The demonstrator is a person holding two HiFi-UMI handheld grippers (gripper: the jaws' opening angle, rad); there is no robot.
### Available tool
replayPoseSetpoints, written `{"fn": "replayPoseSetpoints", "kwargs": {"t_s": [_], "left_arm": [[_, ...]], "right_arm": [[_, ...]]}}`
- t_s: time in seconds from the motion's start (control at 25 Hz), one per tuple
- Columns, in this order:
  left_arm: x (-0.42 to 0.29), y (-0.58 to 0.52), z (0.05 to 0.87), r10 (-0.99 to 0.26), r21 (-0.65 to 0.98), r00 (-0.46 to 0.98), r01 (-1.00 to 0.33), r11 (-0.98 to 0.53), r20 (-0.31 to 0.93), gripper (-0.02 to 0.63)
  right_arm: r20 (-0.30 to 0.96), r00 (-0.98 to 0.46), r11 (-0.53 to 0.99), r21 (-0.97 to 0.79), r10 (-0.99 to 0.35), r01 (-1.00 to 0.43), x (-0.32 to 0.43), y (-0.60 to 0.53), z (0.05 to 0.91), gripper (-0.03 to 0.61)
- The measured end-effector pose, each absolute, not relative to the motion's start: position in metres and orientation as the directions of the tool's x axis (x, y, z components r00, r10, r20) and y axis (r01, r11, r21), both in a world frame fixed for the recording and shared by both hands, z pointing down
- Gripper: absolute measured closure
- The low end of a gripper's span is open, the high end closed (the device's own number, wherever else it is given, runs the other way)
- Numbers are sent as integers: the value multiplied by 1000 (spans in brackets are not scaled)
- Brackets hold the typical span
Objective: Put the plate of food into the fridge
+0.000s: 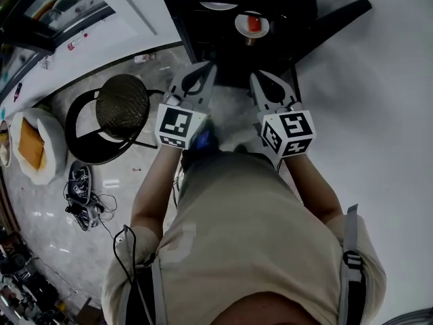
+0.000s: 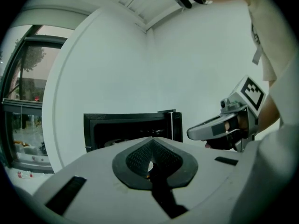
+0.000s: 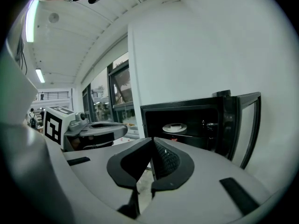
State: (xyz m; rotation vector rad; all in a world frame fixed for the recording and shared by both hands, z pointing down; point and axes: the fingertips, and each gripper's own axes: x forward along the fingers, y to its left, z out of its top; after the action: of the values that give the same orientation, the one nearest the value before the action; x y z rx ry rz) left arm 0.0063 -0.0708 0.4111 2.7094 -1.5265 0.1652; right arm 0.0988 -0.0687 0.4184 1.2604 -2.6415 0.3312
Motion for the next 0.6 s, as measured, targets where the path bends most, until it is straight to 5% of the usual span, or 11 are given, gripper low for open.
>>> {"fn": "replayPoseSetpoints", "kwargs": {"t_s": [0.6], "left_arm": [[32, 2, 390, -898, -104, 431, -893, -438, 88, 604]], "right_arm": [[224, -716, 719, -84, -661, -690, 115, -7, 407, 551]]}}
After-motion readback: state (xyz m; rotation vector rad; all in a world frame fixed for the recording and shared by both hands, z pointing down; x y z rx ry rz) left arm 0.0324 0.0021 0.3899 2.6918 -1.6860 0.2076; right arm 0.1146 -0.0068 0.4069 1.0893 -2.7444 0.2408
